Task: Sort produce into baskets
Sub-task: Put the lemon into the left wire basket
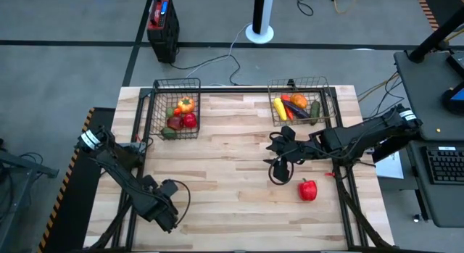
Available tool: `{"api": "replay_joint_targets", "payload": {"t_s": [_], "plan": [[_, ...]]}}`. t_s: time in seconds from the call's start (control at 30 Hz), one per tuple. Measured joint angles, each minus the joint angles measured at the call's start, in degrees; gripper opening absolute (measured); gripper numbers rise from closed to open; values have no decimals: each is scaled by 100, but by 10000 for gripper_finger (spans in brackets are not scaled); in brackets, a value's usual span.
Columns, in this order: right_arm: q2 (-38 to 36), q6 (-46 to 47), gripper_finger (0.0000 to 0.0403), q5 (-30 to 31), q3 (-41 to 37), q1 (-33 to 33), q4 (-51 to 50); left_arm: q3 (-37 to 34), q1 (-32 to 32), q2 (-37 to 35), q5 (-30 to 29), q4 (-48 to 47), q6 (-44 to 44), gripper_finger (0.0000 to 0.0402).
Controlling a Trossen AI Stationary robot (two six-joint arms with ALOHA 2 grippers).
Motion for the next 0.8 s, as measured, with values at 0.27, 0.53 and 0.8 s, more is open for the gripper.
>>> {"api": "replay_joint_targets", "payload": {"t_s": [0.27,0.53,0.8], "plan": [[0,4,221,-2,-34,0,4,16,0,3,-1,-19,-3,272],[0,64,221,-1,-100,0,6,333,0,-4,69,-596,-651,272],[0,304,221,-32,-284,0,6,155,-320,-7,476,-541,-1569,272]]}}
